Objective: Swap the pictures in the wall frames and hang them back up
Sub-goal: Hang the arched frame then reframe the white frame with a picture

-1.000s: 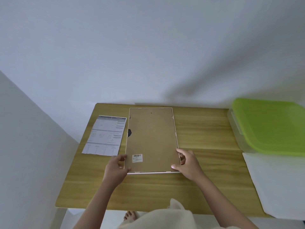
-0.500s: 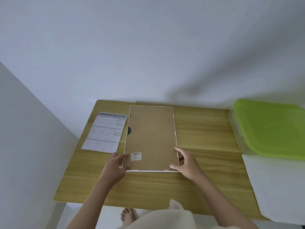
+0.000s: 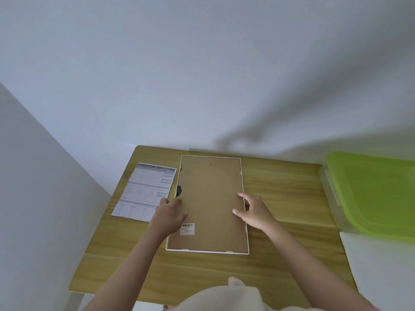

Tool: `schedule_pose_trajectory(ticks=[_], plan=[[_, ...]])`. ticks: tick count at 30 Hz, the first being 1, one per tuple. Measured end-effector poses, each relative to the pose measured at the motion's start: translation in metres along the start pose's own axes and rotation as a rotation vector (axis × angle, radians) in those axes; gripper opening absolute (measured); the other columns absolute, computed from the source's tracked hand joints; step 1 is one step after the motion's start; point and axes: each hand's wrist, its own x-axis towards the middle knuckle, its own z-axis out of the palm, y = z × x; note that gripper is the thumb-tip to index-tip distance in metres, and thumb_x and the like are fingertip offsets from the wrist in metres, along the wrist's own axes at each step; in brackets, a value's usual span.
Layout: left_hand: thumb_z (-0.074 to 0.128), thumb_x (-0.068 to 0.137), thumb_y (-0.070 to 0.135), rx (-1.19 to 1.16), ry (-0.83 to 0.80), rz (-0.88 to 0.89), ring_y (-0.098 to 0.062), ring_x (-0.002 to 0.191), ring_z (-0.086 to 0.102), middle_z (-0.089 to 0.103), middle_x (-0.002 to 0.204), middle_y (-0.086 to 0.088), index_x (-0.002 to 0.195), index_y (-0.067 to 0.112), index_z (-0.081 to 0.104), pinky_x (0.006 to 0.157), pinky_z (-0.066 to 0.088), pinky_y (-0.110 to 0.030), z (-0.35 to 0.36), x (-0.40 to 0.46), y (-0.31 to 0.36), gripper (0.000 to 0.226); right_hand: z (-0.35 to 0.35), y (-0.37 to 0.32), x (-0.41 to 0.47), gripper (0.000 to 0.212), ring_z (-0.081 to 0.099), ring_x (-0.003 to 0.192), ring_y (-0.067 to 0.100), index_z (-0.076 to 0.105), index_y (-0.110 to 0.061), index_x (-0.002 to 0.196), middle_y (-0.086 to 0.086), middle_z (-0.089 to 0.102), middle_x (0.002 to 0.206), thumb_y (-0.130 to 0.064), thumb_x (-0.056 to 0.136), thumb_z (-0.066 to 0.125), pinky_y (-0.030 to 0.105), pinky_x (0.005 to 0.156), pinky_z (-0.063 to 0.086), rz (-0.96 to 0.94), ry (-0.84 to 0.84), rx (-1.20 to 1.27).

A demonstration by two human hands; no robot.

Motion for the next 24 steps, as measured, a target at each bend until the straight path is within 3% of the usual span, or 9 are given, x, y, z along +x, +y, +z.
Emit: schedule_pose_trajectory(ticks=[3,6,9,11,13,16,20,24], plan=[[0.061,0.083,0.04,0.005,-0.007,-0.012,-0.028,0.109,0.051,0.039,0.125,-0.008,0.14,0.024,0.038,0.095,0.047,-0.043,-0.002,0.016,0.006,0.063,-0.008,-0.008,0.022,0.062,0.052,0.082,0.014,0.039,-0.031,0.141,0.009,0.04,0.126,-0.033,0.084,0.065,0.02,0.073,0.038,0.018,0.015,0.0],[0.064,0.082,0.036,-0.015,0.005,-0.023,-0.023,0.105,0.053,0.04,0.125,-0.006,0.139,0.023,0.039,0.092,0.046,-0.034,-0.004,0.028,0.01,0.064,-0.009,-0.016,0.043,0.065,0.055,0.08,0.015,0.037,-0.031,0.142,0.008,0.037,0.127,-0.035,0.083,0.066,0.021,0.073,0.04,0.038,0.036,-0.013],[0.067,0.08,0.022,-0.107,0.031,0.004,-0.016,0.101,0.05,0.05,0.121,-0.006,0.136,0.02,0.045,0.087,0.04,-0.024,-0.007,0.033,0.014,0.06,-0.003,-0.019,0.056,0.074,0.057,0.103,0.023,0.035,-0.033,0.142,0.01,0.034,0.132,-0.042,0.077,0.069,0.026,0.086,0.046,0.098,0.072,-0.007],[0.068,0.078,0.01,-0.222,0.035,-0.008,-0.019,0.109,0.053,0.057,0.117,-0.003,0.131,0.02,0.051,0.091,0.043,-0.028,-0.01,0.031,0.015,0.057,0.003,-0.017,0.059,0.079,0.048,0.118,0.025,0.037,-0.035,0.139,0.01,0.036,0.131,-0.046,0.07,0.073,0.03,0.098,0.043,0.144,0.097,0.074],[0.069,0.076,0.004,-0.393,0.022,-0.056,-0.019,0.099,0.062,0.058,0.116,-0.001,0.125,0.022,0.056,0.086,0.051,-0.031,-0.015,0.027,0.014,0.055,0.006,-0.014,0.058,0.08,0.046,0.12,0.024,0.042,-0.039,0.132,0.007,0.042,0.131,-0.05,0.06,0.076,0.035,0.102,0.042,0.161,0.142,0.203],[0.071,0.076,0.003,-0.592,0.011,-0.033,-0.014,0.079,0.067,0.061,0.116,-0.002,0.121,0.021,0.06,0.069,0.053,-0.019,-0.024,0.015,0.015,0.049,0.007,-0.008,0.053,0.075,0.048,0.122,0.022,0.049,-0.044,0.121,0.0,0.052,0.129,-0.054,0.052,0.075,0.04,0.103,0.043,0.135,0.249,0.398],[0.068,0.078,-0.004,-0.955,-0.024,0.054,-0.02,0.086,0.069,0.066,0.116,-0.004,0.119,0.019,0.061,0.069,0.056,-0.024,-0.038,-0.009,0.026,0.047,0.001,-0.012,0.033,0.063,0.048,0.124,0.01,0.047,-0.058,0.109,-0.014,0.051,0.131,-0.052,0.055,0.078,0.041,0.104,0.043,-0.015,0.354,0.612],[0.075,0.073,0.007,-0.979,-0.076,0.164,-0.025,0.088,0.066,0.065,0.118,0.0,0.122,0.029,0.06,0.071,0.058,-0.036,-0.045,-0.033,0.029,0.055,-0.019,-0.027,0.015,0.062,0.056,0.118,0.008,0.05,-0.052,0.112,-0.011,0.057,0.126,-0.032,0.063,0.083,0.042,0.1,0.048,-0.13,0.468,0.747]])
